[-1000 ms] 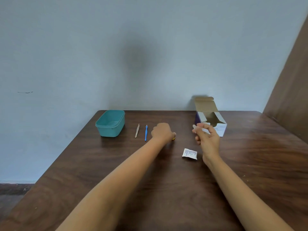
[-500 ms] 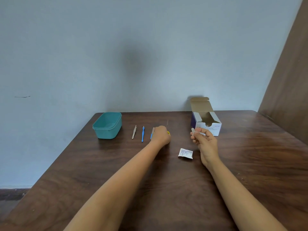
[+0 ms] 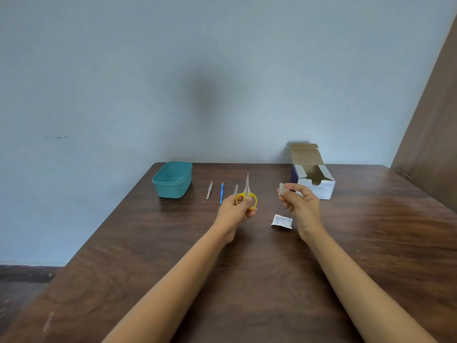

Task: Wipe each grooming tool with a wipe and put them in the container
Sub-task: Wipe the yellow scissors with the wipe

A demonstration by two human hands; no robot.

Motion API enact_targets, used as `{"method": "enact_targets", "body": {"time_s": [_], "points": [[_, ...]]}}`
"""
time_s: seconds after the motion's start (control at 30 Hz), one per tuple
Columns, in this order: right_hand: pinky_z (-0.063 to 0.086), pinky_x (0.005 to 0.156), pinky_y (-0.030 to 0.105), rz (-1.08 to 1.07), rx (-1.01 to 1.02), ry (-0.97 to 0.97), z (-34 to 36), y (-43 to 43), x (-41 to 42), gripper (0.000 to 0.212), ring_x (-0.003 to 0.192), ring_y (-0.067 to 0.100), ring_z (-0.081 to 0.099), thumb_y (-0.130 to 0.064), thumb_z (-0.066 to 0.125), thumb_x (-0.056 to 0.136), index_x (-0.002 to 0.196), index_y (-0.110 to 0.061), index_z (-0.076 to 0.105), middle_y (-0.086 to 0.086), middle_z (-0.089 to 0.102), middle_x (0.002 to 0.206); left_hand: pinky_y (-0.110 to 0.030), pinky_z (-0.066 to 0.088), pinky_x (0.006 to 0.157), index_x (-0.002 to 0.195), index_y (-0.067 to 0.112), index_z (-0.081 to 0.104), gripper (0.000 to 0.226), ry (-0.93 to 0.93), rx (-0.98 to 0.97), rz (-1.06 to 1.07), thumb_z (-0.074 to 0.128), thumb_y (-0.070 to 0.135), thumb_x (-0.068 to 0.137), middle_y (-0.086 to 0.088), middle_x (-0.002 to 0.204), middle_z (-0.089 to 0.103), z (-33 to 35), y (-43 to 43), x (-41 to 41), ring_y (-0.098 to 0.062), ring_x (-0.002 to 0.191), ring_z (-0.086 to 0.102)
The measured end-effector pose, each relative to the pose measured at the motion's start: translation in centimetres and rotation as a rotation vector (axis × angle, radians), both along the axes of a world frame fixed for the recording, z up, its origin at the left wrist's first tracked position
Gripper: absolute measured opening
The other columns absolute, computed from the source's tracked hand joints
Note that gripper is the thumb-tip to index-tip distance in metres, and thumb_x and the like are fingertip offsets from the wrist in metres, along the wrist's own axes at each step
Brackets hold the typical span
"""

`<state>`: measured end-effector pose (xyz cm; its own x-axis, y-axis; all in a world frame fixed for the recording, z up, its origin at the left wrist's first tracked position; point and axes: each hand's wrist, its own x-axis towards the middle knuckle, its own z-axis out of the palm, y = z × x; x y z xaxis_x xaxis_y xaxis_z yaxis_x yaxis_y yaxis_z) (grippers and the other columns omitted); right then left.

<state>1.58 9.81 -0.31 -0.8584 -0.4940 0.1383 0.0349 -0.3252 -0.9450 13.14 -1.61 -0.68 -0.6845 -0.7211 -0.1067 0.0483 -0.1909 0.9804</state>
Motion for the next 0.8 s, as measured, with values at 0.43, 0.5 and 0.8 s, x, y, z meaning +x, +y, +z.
{"method": "enact_targets", "body": {"time_s": [0.43,0.5,0.8], "points": [[0.049,0.079,0.025,0.449,0.161,-0.066,-0.7,0.4,6.7,0.005,0.083,0.013,0.059,-0.007,0.064,0.087,0.089,-0.011,0.067,0.004,0.065,0.083,-0.027,0.059,0.074,0.106,0.012,0.07,0.016,0.186,0.154,0.048,0.061,0.013,0.093,-0.011,0.102,0.073,-0.5,2.7,5.1,-0.018,0.087,0.07],[0.05,0.084,0.029,0.465,0.211,-0.008,-0.9,0.5,7.0,0.008,0.086,0.013,0.06,-0.01,0.064,0.087,0.094,-0.006,0.067,0.006,0.066,0.088,-0.025,0.058,0.073,0.106,0.017,0.071,0.017,0.135,0.083,0.044,0.062,0.015,0.093,-0.008,0.103,0.073,-0.8,2.7,5.4,-0.015,0.087,0.069],[0.044,0.076,0.031,0.357,0.239,0.01,-1.3,0.3,6.9,0.006,0.081,0.019,0.051,-0.012,0.068,0.085,0.088,-0.009,0.072,0.003,0.068,0.077,-0.023,0.058,0.071,0.105,0.016,0.072,0.016,0.084,-0.114,0.019,0.062,0.014,0.092,-0.009,0.092,0.072,-0.9,2.4,5.7,-0.011,0.079,0.067]]}}
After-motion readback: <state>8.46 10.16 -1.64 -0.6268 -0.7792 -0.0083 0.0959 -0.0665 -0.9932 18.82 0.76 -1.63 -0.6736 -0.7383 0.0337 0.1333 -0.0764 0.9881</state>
